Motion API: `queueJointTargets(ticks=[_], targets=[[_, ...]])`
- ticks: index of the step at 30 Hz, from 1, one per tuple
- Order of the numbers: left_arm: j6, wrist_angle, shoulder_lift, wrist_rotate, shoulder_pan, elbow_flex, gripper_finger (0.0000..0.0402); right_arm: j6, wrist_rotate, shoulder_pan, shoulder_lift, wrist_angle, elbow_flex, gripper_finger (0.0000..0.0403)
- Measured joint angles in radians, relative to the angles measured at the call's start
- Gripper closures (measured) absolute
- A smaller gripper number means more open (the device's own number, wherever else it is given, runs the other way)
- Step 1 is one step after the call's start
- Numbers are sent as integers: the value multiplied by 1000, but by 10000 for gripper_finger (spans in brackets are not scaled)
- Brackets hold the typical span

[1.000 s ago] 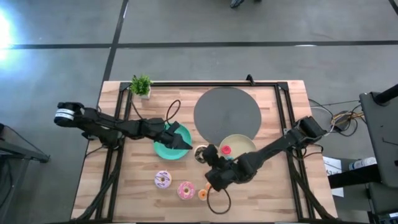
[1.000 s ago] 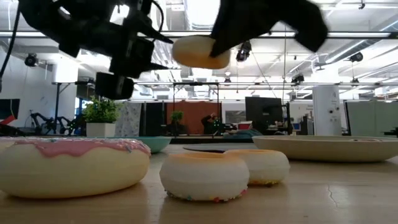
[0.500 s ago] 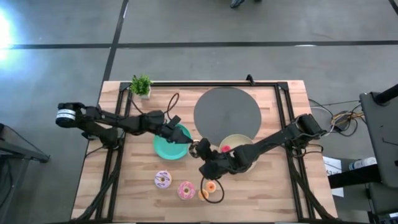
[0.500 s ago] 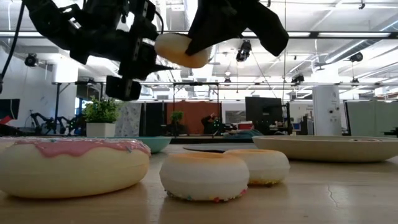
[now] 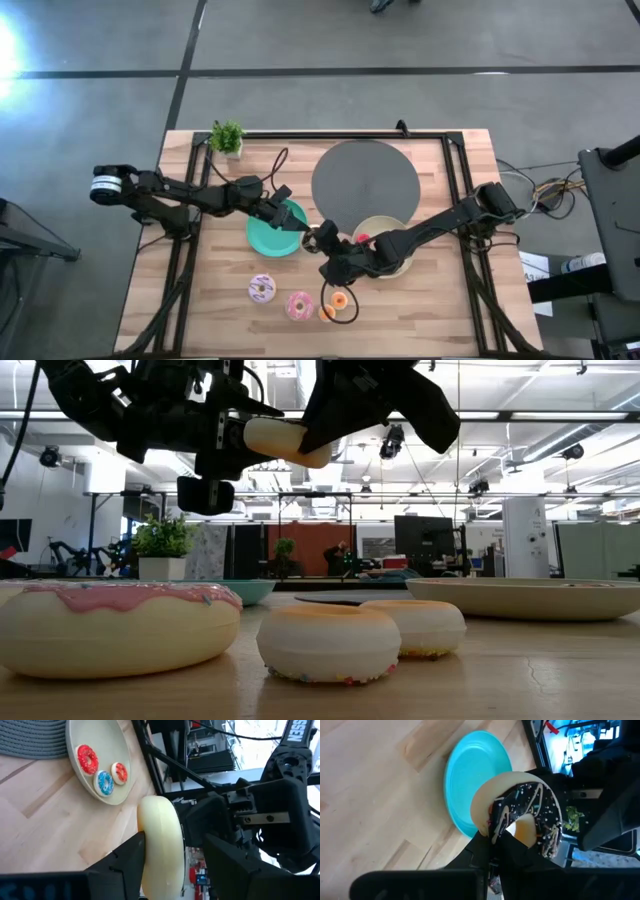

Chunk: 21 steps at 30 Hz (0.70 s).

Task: Pick & Place donuts
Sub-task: Put the big black doughnut on the blue plate

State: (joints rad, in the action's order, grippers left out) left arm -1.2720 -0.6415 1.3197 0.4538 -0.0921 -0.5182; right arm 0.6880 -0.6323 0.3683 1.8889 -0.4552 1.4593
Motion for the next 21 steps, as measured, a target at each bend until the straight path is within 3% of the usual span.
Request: queueJointTargets(ticks=[5, 14, 21], targets=[[19, 35, 0, 0, 1, 0, 204, 1, -3, -7, 0, 4, 0, 390], [18, 47, 13, 4, 2, 0, 204, 24, 5, -37, 0, 29, 0, 390], [70, 51, 14, 11, 1, -14, 273, 12, 43, -37, 0, 63, -1, 378]])
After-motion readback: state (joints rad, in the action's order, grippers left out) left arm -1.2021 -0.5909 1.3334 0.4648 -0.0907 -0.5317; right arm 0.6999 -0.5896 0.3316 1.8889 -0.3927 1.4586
